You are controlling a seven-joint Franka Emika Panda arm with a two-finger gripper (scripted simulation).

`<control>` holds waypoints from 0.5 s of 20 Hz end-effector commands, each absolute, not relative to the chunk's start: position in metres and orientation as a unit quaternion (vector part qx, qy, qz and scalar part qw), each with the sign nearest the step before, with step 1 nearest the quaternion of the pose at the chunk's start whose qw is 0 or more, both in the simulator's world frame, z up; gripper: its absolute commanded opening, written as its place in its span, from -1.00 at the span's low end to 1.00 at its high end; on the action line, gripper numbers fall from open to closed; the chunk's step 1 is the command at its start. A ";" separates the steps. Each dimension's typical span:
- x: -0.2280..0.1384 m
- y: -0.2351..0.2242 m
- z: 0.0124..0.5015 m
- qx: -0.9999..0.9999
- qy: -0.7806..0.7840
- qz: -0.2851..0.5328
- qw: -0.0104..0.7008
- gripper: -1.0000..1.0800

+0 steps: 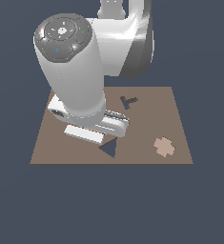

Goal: Insert a designated object into the corresponding slot on a board.

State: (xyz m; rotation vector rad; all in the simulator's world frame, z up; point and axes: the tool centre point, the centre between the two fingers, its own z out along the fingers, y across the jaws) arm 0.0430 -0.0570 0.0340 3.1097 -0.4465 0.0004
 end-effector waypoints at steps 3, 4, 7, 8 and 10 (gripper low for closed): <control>0.022 -0.018 0.036 0.998 -0.066 0.000 0.000 -1.00; 0.016 -0.009 0.036 0.999 -0.047 0.000 0.000 -1.00; -0.005 0.015 0.038 1.000 0.008 0.000 0.000 -1.00; -0.011 0.022 0.038 1.000 0.024 0.000 0.000 -1.00; -0.024 0.034 0.038 0.999 0.053 0.000 0.000 -1.00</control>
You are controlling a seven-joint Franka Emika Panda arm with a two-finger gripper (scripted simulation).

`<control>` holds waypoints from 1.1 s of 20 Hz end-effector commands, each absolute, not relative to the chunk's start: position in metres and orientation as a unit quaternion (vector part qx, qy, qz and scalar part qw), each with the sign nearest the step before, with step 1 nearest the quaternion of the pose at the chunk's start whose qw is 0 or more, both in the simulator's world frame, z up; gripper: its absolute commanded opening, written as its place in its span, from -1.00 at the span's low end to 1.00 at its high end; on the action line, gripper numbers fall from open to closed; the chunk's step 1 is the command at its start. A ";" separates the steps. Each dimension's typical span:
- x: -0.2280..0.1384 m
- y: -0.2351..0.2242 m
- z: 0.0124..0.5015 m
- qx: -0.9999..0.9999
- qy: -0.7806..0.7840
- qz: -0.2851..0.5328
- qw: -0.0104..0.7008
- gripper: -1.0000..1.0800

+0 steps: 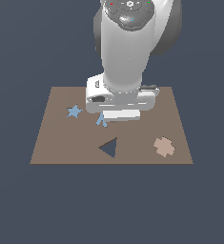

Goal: Insert a designated object into the corresponding slot on a board.

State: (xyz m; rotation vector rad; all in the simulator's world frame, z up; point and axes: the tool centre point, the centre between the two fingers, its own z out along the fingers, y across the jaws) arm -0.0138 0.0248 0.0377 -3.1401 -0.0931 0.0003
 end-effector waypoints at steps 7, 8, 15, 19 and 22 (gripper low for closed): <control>-0.059 0.060 0.040 -0.992 -0.129 0.000 0.000 -1.00; -0.063 0.062 0.040 -0.991 -0.136 0.000 0.000 -1.00; -0.080 0.071 0.041 -0.986 -0.168 0.000 0.000 -1.00; -0.080 0.071 0.041 -0.985 -0.170 0.000 0.000 -1.00; -0.080 0.071 0.041 -0.986 -0.169 0.001 0.000 -1.00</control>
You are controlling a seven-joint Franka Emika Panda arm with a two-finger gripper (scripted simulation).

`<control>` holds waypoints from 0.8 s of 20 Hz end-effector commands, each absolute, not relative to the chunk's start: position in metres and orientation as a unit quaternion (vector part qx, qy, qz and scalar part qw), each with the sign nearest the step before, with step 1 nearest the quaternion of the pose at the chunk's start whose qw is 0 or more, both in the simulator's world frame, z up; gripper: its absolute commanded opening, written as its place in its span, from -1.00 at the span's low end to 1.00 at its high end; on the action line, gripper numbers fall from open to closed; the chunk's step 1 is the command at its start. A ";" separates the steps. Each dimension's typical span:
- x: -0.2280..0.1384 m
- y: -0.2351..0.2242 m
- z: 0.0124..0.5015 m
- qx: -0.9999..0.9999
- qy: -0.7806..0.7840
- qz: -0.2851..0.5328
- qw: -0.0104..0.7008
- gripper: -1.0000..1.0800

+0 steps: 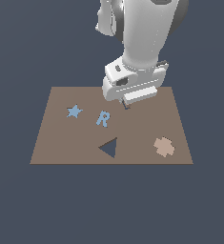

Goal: Insert a designated object into the corresponding slot on a board.

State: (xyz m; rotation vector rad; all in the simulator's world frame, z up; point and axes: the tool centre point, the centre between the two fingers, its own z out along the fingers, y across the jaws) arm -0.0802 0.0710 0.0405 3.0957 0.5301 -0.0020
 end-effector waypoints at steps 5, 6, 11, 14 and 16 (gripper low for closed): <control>-0.080 0.071 0.033 0.986 0.168 -0.001 0.001 -1.00; -0.080 0.071 0.032 0.986 0.168 -0.001 0.001 -1.00; -0.080 0.070 0.031 0.986 0.168 -0.001 0.001 0.92; -0.080 0.070 0.031 0.986 0.168 -0.001 0.001 0.92; -0.080 0.070 0.031 0.986 0.168 -0.001 0.001 0.92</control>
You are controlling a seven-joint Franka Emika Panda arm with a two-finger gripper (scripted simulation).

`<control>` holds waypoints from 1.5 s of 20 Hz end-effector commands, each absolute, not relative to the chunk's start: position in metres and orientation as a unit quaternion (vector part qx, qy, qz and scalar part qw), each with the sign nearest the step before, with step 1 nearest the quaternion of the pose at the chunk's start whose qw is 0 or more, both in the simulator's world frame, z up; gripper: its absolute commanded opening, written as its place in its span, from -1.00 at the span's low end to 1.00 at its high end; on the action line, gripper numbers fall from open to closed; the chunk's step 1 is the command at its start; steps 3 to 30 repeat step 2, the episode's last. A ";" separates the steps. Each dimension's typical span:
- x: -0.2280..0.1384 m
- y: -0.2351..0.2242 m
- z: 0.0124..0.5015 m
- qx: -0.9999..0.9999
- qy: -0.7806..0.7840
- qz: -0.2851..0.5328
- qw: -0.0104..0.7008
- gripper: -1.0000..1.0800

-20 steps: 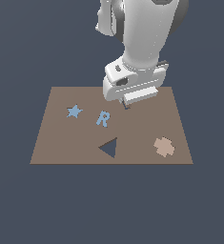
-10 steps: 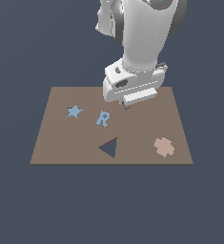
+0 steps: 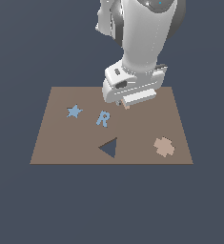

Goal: Insert a designated object into the corresponding slot on a board.

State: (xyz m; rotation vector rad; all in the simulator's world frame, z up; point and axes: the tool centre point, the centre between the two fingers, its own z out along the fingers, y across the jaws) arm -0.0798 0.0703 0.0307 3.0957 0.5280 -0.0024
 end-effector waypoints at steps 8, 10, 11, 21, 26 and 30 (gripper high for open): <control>-0.080 0.070 0.031 0.986 0.168 -0.001 0.001 0.92; -0.080 0.070 0.031 0.986 0.168 -0.001 0.001 0.92; -0.080 0.070 0.031 0.986 0.168 -0.001 0.001 0.92; -0.080 0.070 0.031 0.986 0.168 -0.001 0.001 0.92; -0.080 0.070 0.031 0.986 0.168 -0.001 0.001 0.92; -0.080 0.070 0.031 0.986 0.168 -0.001 0.001 0.92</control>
